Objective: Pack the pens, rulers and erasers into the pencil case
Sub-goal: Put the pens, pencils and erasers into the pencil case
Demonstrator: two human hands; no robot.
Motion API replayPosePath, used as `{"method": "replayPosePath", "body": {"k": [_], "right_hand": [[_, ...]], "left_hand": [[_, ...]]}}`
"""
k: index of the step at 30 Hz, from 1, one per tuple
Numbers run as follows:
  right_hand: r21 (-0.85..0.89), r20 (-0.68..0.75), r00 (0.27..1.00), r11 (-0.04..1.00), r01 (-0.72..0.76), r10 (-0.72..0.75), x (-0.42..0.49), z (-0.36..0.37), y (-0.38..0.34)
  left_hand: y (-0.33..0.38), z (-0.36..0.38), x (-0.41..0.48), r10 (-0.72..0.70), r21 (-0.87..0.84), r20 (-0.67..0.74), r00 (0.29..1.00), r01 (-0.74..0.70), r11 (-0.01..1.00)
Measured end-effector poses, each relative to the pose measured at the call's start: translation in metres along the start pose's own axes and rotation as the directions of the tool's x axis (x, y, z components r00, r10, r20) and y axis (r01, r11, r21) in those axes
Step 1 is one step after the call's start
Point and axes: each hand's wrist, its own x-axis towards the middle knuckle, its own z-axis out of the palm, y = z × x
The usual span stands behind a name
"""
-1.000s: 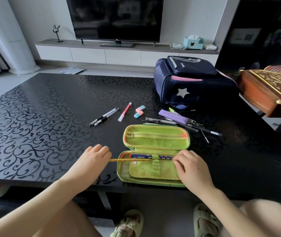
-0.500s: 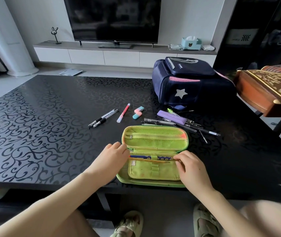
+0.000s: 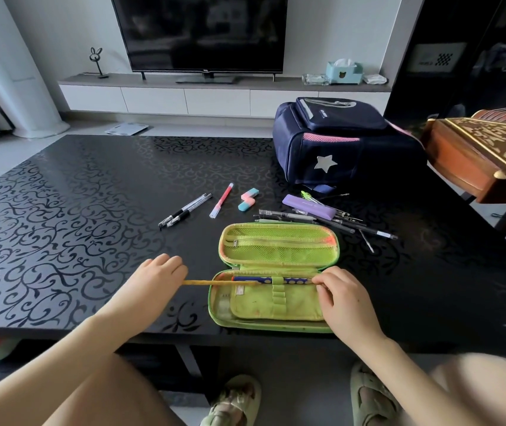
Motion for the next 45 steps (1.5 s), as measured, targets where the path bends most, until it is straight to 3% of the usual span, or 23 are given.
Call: {"method": "replayPosePath", "body": {"k": [17,23,27,32,37,41,45], "right_hand": [[-0.045,-0.036,0.999,0.998,-0.042,0.040,-0.002,-0.001,-0.008],[0.046,-0.096,0.986,0.990,-0.135,0.139,-0.003,0.002,-0.016],[0.081,-0.062,0.985,0.985,-0.154,0.159,-0.005,0.003,-0.021],[0.060,-0.012,0.992,0.990,-0.124,0.125,-0.003,-0.002,-0.023],[-0.104,0.055,0.998,0.995,-0.006,0.012,-0.006,-0.004,-0.035],[-0.097,0.073,0.997,0.995,0.004,0.003,-0.001,0.000,-0.039],[-0.079,0.040,0.999,0.996,-0.034,0.037,0.014,-0.002,-0.040]], "left_hand": [[0.069,0.002,0.052,0.107,-0.062,0.035,0.994,-0.105,0.993],[0.079,0.010,0.057,-0.046,-0.389,0.046,0.998,0.061,0.919],[0.078,0.006,0.055,-0.108,-0.457,0.066,0.992,0.126,0.880],[0.071,0.006,0.054,-0.141,-0.492,0.119,0.983,0.181,0.852],[0.050,0.001,0.051,-0.257,-0.553,0.057,0.965,0.245,0.796],[0.011,0.012,0.056,-0.456,-0.488,0.007,0.890,0.401,0.776],[-0.036,0.031,0.071,-0.586,-0.357,0.045,0.809,0.561,0.747]]}}
